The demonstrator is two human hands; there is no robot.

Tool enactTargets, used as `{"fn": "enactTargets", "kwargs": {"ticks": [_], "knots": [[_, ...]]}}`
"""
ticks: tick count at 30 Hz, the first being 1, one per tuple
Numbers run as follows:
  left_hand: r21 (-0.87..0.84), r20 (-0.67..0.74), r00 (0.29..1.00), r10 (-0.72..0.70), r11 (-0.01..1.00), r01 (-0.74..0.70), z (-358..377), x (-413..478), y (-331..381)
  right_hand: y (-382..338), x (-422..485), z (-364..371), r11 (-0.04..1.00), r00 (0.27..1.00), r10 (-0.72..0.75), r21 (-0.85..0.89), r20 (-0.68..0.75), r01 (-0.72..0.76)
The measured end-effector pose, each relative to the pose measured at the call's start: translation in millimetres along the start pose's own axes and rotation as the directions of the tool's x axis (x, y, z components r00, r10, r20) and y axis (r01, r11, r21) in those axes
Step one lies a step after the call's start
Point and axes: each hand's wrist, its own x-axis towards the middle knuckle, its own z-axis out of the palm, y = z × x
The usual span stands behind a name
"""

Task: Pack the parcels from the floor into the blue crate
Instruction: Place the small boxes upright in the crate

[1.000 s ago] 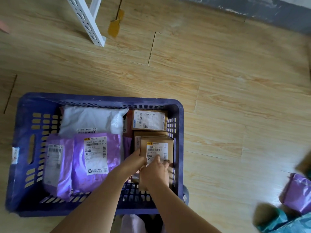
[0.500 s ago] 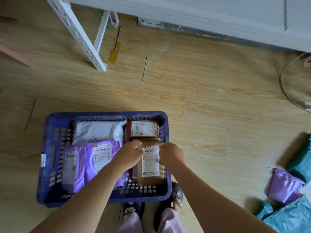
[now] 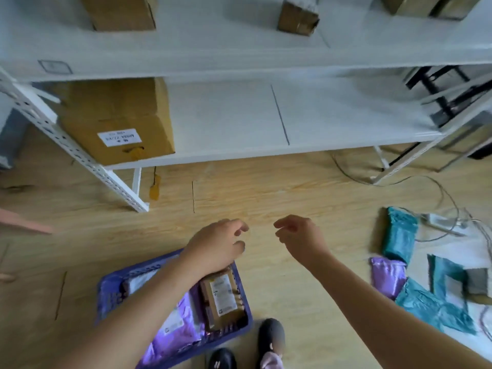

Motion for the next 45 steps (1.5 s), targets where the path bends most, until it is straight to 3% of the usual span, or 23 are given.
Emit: {"fn": "enactTargets", "kwargs": {"ticks": [8, 16, 20, 33, 45], "knots": [[0.250, 0.003, 0.957, 0.291, 0.926, -0.283, -36.2, -52.8, 148.1, 14.2, -110.7, -110.7, 0.990, 0.974, -0.005, 0.139, -0.227, 0.037], [0.384, 0.146, 0.868, 0.474, 0.782, -0.492, 27.5, -91.7, 282.6, 119.7, -208.6, -205.6, 0.969, 0.876, 0.144, 0.247, -0.460, -0.030], [0.421, 0.151, 0.833, 0.532, 0.728, -0.541, 78.0, -99.3, 357.9, 181.4, -238.3, -254.4, 0.944, 0.822, 0.212, 0.328, -0.529, -0.032], [0.403, 0.221, 0.803, 0.554, 0.698, -0.592, 286.0, -111.2, 605.5, 436.4, -320.0, -411.8, 0.889, 0.745, 0.355, 0.450, -0.565, -0.082], [0.381, 0.263, 0.833, 0.486, 0.741, -0.553, 379.7, -47.9, 718.6, 575.6, -286.5, -518.8, 0.863, 0.755, 0.410, 0.486, -0.512, -0.139]]}}
